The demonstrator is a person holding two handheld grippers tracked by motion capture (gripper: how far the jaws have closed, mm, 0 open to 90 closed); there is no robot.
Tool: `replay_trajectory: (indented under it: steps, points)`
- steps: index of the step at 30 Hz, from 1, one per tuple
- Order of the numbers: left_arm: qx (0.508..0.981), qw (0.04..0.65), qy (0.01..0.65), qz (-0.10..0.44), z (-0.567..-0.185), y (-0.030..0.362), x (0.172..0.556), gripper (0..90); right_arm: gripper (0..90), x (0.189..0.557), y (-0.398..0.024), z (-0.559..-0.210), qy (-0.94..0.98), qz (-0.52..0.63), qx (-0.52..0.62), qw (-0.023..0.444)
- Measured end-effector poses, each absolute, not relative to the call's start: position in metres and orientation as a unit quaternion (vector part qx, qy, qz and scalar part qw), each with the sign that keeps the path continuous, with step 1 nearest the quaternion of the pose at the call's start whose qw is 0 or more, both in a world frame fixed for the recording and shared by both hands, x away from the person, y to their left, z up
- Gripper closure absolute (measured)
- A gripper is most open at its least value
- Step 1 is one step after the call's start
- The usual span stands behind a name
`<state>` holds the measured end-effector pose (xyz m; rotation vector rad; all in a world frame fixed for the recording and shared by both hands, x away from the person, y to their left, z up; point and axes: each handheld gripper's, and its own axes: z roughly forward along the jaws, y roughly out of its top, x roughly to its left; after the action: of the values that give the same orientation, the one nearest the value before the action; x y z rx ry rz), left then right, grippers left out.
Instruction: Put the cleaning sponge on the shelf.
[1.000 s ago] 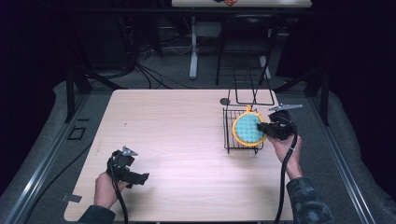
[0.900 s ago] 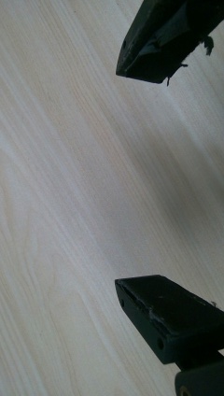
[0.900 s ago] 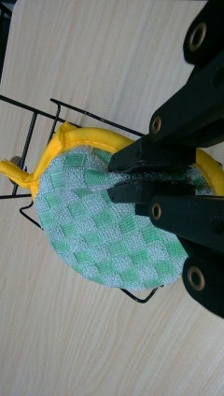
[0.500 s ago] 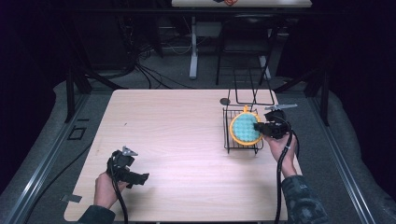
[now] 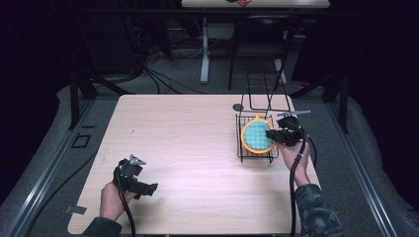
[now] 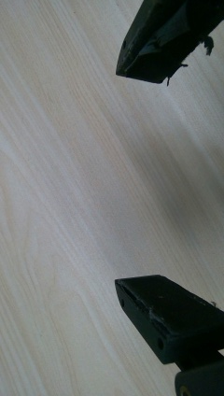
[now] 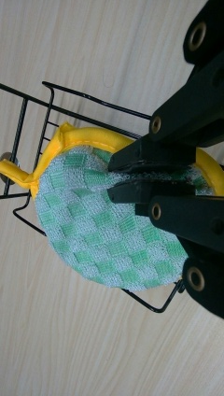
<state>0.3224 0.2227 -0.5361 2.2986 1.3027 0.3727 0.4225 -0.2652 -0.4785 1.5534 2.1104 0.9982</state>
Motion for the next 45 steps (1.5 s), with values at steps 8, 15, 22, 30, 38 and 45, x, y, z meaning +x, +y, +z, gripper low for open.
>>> replay_trajectory:
  steps: [8, 15, 22, 30, 38, 45]
  points:
    - [0.838, 0.234, 0.474, 0.135, -0.536, 0.223, 0.322, 1.2, 84.9, 0.426, -0.264, -0.482, 0.741, 0.348, 0.548, 0.169]
    - [0.838, 0.234, 0.474, 0.136, -0.536, 0.223, 0.322, 1.2, 84.9, 0.429, -0.264, -0.484, 0.744, 0.344, 0.547, 0.168]
    - [0.838, 0.234, 0.474, 0.136, -0.536, 0.223, 0.322, 1.2, 84.9, 0.432, -0.264, -0.488, 0.743, 0.340, 0.553, 0.164]
    - [0.839, 0.234, 0.473, 0.133, -0.536, 0.223, 0.322, 1.2, 84.8, 0.435, -0.266, -0.494, 0.739, 0.335, 0.563, 0.160]
    - [0.838, 0.234, 0.474, 0.133, -0.536, 0.223, 0.323, 1.2, 84.7, 0.441, -0.266, -0.503, 0.737, 0.328, 0.570, 0.157]
    - [0.838, 0.234, 0.474, 0.135, -0.536, 0.223, 0.322, 1.2, 84.6, 0.444, -0.265, -0.508, 0.732, 0.327, 0.577, 0.154]
